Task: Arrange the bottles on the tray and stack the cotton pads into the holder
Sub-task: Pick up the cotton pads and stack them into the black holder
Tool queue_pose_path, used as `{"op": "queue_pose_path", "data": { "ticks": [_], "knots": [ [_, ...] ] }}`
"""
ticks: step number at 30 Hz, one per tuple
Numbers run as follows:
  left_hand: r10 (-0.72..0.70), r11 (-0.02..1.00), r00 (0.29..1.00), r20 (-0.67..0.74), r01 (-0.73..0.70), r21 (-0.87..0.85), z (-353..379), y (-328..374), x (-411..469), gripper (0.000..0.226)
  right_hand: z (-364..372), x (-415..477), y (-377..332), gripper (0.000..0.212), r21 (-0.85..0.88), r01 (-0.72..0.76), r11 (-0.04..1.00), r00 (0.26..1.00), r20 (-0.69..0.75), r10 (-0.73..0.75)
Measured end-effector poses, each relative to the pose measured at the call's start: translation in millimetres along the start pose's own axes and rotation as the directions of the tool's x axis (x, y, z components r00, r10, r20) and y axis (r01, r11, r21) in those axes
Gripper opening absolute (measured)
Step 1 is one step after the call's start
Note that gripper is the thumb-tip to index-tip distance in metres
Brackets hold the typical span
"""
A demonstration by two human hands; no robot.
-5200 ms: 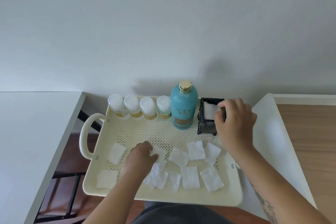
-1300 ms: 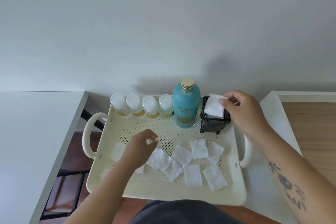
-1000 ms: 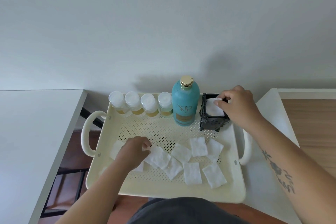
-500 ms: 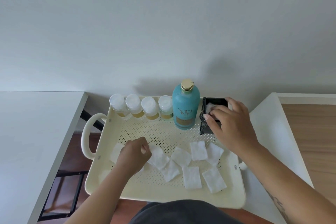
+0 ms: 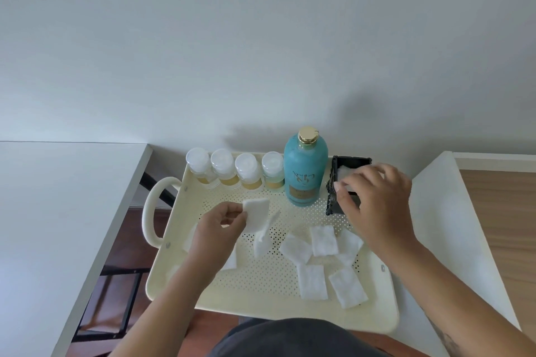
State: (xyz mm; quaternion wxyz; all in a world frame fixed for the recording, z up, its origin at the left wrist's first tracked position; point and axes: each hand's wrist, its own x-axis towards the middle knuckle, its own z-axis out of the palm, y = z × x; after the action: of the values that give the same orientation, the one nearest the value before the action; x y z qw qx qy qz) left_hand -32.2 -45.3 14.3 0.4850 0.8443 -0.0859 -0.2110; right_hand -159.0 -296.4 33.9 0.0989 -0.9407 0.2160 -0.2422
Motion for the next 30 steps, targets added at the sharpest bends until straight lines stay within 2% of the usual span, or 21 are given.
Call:
{"op": "queue_pose_path", "data": {
  "ticks": [2,5,9,11,12,16,20,22,25,28,30],
  "knots": [
    [-0.006,0.996,0.999,0.043,0.01,-0.093,1.1,9.7,-4.5,0.009,-3.7,-6.1,-17.2,0.019,0.201,0.001,0.98,1.0,0.006,-0.002],
    [0.02,0.974,0.989,0.144,0.012,-0.225,5.1,24.5,-11.8,0.011,-5.1,-18.8,-44.0,0.017,0.434,-0.143,0.889,0.973,0.224,0.048],
    [0.066,0.946,0.963,0.261,0.023,-0.324,12.7,35.1,-17.8,0.01,-4.0,-24.9,-59.4,0.026,0.583,-0.542,0.605,0.798,0.583,0.153],
    [0.076,0.948,0.95,0.303,0.025,-0.317,17.0,35.8,-18.3,0.008,-3.6,-25.2,-59.6,0.015,0.613,-0.619,0.491,0.757,0.633,0.164],
    [0.072,0.951,0.947,0.313,0.029,-0.308,19.3,34.8,-17.8,0.007,-4.2,-25.0,-58.2,0.01,0.623,-0.626,0.47,0.758,0.628,0.176],
    [0.01,0.981,0.966,0.257,0.041,-0.192,27.9,21.5,-9.5,0.012,-10.8,-19.1,-43.4,0.009,0.626,-0.576,0.525,0.805,0.545,0.233],
    [-0.059,0.987,0.989,0.134,0.038,0.157,39.7,-5.8,1.4,0.014,-19.0,-3.0,-14.8,0.012,0.561,-0.539,0.628,0.842,0.362,0.4],
    [-0.001,0.941,0.993,0.116,-0.039,0.337,46.7,-22.2,5.0,0.027,-23.0,6.5,-1.4,0.012,0.53,-0.525,0.666,0.85,0.277,0.449],
    [0.06,0.808,0.98,0.189,-0.159,0.568,54.7,-38.4,5.9,0.046,-21.0,16.6,12.3,0.021,0.461,-0.544,0.702,0.838,0.25,0.485],
    [0.087,0.717,0.976,0.199,-0.2,0.668,58.5,-45.3,4.3,0.056,-12.1,22.5,14.5,0.024,0.367,-0.562,0.741,0.827,0.255,0.501],
    [0.138,0.678,0.972,0.189,-0.232,0.697,59.7,-47.5,2.3,0.053,-7.6,24.2,13.5,0.023,0.239,-0.542,0.806,0.837,0.244,0.49]
  ]
}}
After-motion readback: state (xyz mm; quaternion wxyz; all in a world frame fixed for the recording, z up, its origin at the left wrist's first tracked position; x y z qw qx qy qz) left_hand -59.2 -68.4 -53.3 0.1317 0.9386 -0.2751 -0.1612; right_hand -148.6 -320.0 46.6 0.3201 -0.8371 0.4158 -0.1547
